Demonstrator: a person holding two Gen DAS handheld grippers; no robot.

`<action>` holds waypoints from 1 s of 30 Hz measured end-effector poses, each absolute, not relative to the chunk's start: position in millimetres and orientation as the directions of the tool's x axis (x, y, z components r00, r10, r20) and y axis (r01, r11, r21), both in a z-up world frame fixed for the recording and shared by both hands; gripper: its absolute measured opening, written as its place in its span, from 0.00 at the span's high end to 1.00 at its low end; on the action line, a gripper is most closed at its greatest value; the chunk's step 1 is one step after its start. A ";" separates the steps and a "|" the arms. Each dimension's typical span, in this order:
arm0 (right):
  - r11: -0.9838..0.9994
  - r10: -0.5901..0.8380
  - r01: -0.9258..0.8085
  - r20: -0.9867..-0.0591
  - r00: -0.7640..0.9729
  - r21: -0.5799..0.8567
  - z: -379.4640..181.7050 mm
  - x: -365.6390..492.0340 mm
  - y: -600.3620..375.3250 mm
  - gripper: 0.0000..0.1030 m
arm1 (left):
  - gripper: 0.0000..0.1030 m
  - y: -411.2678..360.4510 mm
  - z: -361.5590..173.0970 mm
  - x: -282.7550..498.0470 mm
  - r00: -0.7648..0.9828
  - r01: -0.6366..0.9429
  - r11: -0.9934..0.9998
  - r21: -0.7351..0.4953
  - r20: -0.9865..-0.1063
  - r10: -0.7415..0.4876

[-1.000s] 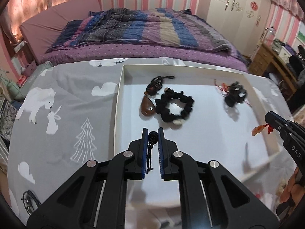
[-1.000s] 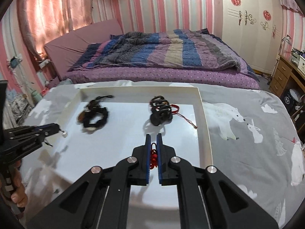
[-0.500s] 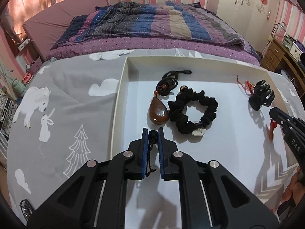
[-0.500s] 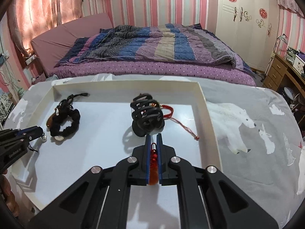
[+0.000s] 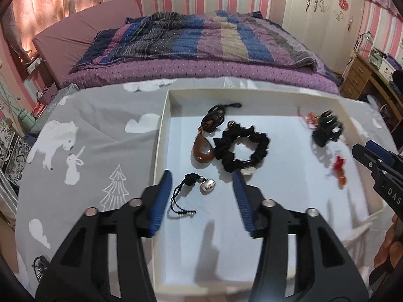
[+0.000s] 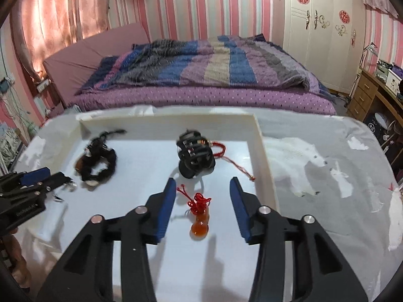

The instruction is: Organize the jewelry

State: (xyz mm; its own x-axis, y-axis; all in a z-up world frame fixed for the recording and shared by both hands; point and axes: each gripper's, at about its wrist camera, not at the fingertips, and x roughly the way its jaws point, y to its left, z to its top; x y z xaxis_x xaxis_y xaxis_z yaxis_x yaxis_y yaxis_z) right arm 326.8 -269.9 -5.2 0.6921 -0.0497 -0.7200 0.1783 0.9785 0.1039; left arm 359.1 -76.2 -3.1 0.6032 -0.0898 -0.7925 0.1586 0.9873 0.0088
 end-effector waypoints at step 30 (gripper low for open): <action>0.990 -0.061 0.132 -0.692 0.719 0.051 112.9 116.3 -203.1 0.31 | 0.03 41.6 81.5 149.6 0.690 0.101 0.994 0.042 -0.723 -0.040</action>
